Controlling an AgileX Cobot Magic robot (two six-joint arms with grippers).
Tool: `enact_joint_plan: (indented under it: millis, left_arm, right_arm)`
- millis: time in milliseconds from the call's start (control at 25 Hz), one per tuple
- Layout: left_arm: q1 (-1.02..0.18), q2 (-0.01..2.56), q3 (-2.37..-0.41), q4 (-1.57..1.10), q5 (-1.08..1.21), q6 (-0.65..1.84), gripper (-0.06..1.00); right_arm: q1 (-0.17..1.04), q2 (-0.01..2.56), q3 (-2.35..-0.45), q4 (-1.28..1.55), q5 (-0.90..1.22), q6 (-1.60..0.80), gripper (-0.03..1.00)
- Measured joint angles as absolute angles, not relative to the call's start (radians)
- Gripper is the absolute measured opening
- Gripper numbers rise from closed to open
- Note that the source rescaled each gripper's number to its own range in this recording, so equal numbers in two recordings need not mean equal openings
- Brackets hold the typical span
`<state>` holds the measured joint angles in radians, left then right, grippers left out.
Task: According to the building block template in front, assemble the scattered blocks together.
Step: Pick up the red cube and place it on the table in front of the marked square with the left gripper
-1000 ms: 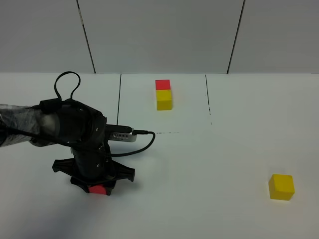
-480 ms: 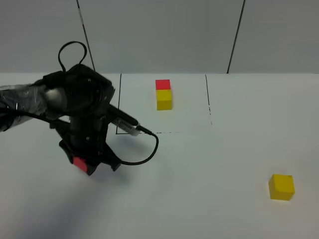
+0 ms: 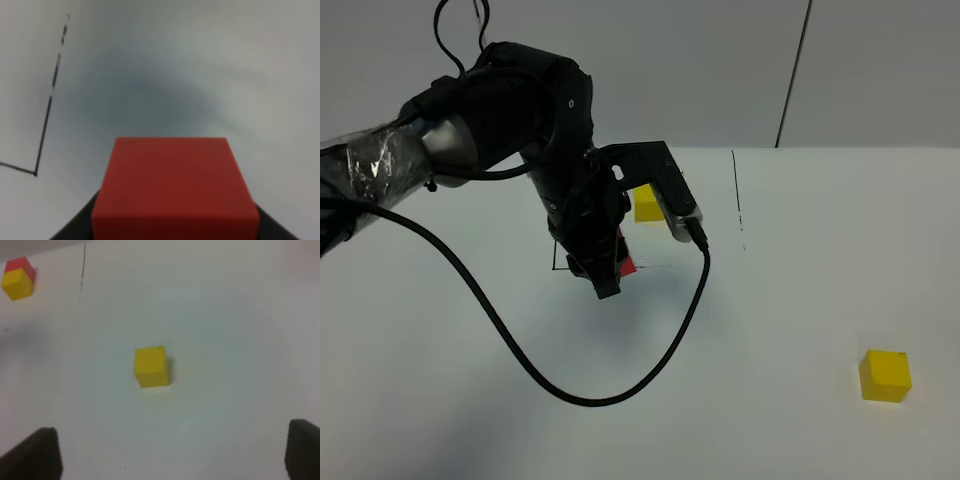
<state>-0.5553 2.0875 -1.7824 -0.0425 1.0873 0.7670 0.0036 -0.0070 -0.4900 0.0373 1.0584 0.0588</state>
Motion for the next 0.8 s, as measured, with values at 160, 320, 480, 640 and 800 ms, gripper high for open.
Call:
enact_joint_plan:
  millis: [160,320,480,640,800]
  left_arm:
    - [-0.583,2.108,-1.796,-0.018,1.058,0.780,0.00]
    - [-0.609,2.159,-1.822,0.011,1.056,0.782,0.00]
    - [-0.639,2.213,-1.866,0.020,1.055,0.782,0.00]
    - [-0.660,2.282,-1.952,0.020,1.086,0.782,0.00]
    - [-0.680,2.353,-2.034,0.021,1.132,0.788,0.00]
  right_arm:
    - [0.004,-0.007,-0.490,0.037,1.058,0.060,0.78]
    - [0.004,-0.007,-0.490,0.037,1.058,0.060,0.78]
    - [0.004,-0.007,-0.490,0.037,1.058,0.060,0.78]
    - [0.004,-0.007,-0.490,0.037,1.058,0.060,0.78]
    - [0.004,-0.007,-0.490,0.037,1.058,0.059,0.78]
